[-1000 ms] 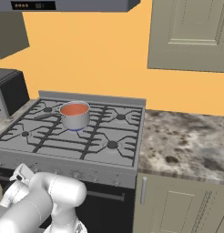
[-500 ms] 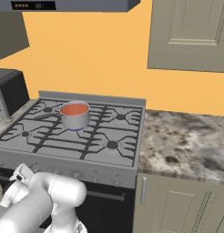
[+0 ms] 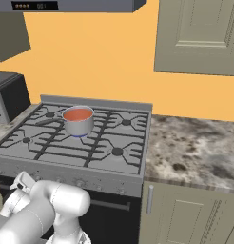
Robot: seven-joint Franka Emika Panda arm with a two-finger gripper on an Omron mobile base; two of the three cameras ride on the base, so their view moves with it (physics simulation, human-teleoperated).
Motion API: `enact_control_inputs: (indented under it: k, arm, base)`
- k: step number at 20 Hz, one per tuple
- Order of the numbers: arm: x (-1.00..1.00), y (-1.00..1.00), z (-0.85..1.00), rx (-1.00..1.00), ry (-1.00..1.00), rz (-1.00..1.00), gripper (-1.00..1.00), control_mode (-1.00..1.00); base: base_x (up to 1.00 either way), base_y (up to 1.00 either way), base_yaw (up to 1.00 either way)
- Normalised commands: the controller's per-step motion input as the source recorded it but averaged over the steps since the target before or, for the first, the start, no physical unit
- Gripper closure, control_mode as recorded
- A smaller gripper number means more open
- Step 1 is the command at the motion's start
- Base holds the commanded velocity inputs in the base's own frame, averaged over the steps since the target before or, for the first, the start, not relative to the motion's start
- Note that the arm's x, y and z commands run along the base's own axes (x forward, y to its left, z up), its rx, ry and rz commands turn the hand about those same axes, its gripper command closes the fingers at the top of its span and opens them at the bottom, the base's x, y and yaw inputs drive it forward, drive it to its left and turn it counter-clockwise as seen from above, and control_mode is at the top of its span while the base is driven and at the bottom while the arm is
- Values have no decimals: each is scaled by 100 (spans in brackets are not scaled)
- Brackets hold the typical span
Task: Wait until the marinara sauce is simmered to a deep red color and then turn off the stove.
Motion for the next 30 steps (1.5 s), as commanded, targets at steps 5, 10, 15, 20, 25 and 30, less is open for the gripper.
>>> enact_control_inputs:
  k: [5, 10, 15, 20, 25, 30]
  arm:
    - [0, 0, 0, 0, 0, 0, -100, -100]
    - [0, 0, 0, 0, 0, 0, -100, -100]
    - [0, 0, 0, 0, 0, 0, -100, -100]
    - [0, 0, 0, 0, 0, 0, -100, -100]
    - [0, 0, 0, 0, 0, 0, -100, -100]
    - [0, 0, 0, 0, 0, 0, -100, -100]
  base:
    - [0, 0, 0]
    - [0, 0, 0]
    - [0, 0, 0]
    - [0, 0, 0]
    - [0, 0, 0]
    - [0, 0, 0]
